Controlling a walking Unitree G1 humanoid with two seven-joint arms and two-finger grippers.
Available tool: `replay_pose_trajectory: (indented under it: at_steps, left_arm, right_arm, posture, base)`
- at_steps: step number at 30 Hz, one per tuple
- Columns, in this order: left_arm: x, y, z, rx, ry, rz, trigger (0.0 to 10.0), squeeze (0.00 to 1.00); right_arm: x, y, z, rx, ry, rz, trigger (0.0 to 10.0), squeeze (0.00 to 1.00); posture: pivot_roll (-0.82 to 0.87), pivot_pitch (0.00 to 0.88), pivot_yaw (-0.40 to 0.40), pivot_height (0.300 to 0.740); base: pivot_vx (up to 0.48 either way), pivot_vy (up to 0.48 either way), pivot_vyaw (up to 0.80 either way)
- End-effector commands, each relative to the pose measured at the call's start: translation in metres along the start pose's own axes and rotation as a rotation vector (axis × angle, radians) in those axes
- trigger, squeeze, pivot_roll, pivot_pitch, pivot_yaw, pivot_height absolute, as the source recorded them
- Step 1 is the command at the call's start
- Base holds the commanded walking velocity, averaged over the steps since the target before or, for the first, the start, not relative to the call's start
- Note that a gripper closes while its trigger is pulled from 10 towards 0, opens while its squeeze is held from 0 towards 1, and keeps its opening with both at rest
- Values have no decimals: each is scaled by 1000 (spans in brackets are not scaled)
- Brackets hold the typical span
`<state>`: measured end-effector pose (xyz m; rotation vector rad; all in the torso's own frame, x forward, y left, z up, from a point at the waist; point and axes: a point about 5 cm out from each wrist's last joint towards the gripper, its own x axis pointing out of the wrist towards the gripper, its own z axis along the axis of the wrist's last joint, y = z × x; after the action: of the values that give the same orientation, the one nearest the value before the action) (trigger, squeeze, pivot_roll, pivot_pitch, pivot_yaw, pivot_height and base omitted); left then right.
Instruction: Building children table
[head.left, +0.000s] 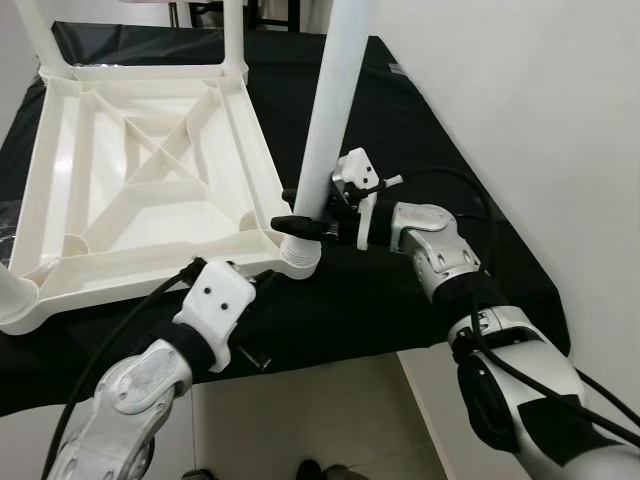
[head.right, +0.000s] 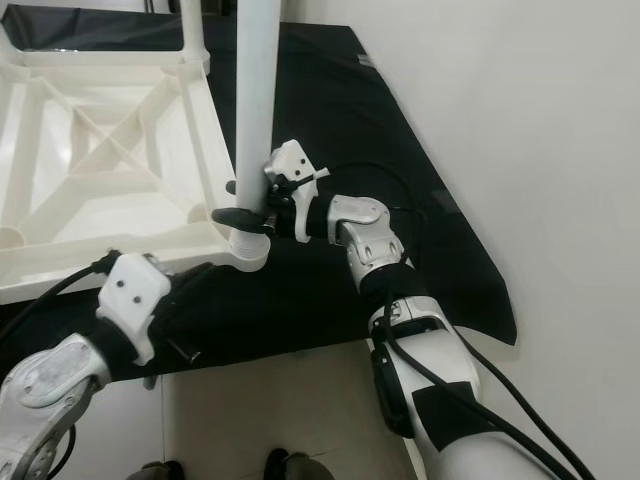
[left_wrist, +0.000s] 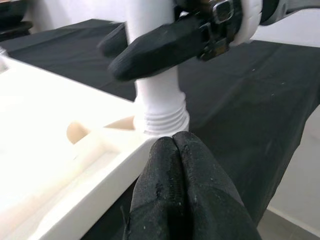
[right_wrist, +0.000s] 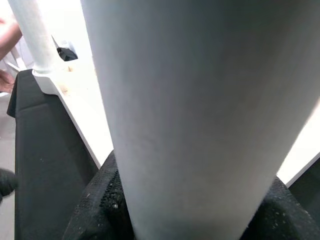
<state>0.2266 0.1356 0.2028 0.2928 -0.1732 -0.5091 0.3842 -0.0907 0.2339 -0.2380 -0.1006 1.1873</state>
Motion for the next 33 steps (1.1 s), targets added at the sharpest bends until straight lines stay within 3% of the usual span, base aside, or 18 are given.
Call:
replay_pose_trajectory:
  at_steps: [1,5,6,7,8,9,13,14,18,19,20,21,22,23,27,29,30,33]
  left_arm:
    - [-5,-2,-1,-12,13,-3,10000,0]
    - [-13,0,-5,-48,26,24,10000,0]
    - [-17,1,-7,-68,35,37,10000,0]
    - [-21,1,-9,-75,48,42,10000,0]
    - [-21,1,-9,-75,48,42,10000,0]
    - [-23,1,-11,-78,57,44,10000,0]
    - [-21,3,-13,-74,64,43,10000,0]
    - [-13,10,-12,-55,55,40,10000,0]
    - [-9,17,-8,-45,38,45,10000,0]
    - [-9,19,-7,-46,34,50,10000,0]
    - [-10,20,-7,-51,31,54,10000,0]
    - [-12,21,-7,-47,36,56,10000,0]
    - [-13,22,-8,-44,40,57,10000,0]
    - [-13,22,-8,-43,42,58,10000,0]
    - [-12,23,-8,-42,40,55,10000,0]
    - [-10,22,-8,-43,38,48,10000,0]
    - [-8,20,-8,-45,35,40,10000,0]
    - [-7,18,-7,-46,33,34,10000,0]
  right_arm:
    - [-14,-2,-20,8,86,-49,0,0]
    - [-27,4,-53,65,178,-241,0,0]
    - [-33,12,-74,104,258,-577,0,0]
    - [-38,48,-93,158,316,-677,0,0]
    - [-38,48,-93,158,316,-677,0,0]
    - [-45,74,-99,202,345,-740,0,0]
    - [-48,74,-94,215,331,-790,0,0]
    - [-39,64,-88,170,311,-737,0,0]
    - [-33,60,-87,162,306,-697,0,0]
    - [-31,60,-86,160,304,-675,4353,0]
    - [-30,61,-83,161,309,-677,4353,0]
    - [-27,61,-79,174,280,-652,10000,0]
    - [-25,64,-72,185,258,-627,10000,227]
    - [-20,66,-62,177,219,-541,10000,1000]
    - [-13,66,-46,131,145,-396,10000,1000]
    - [-10,59,-36,116,79,-293,10000,906]
    - [-9,47,-25,69,12,-176,10000,0]
    - [-9,37,-22,28,5,-125,10000,0]
  posture:
    - [146,211,-210,740]
    - [138,220,-208,740]
    - [132,222,-195,740]
    - [139,239,-178,740]
    - [139,239,-178,740]
    - [144,244,-173,740]
    - [112,224,-162,740]
    - [124,231,-160,740]
    - [122,228,-152,740]
    - [127,230,-151,740]
    - [127,230,-151,740]
    - [130,229,-154,740]
    - [130,229,-154,740]
    - [128,229,-155,740]
    - [127,225,-155,740]
    - [128,223,-154,740]
    - [138,223,-156,740]
    - [148,223,-160,740]
  base:
    - [0,0,0]
    - [0,0,0]
    - [0,0,0]
    - [0,0,0]
    - [0,0,0]
    - [0,0,0]
    - [0,0,0]
    - [0,0,0]
    - [0,0,0]
    - [0,0,0]
    - [0,0,0]
    - [0,0,0]
    - [0,0,0]
    - [0,0,0]
    - [0,0,0]
    - [0,0,0]
    - [0,0,0]
    - [0,0,0]
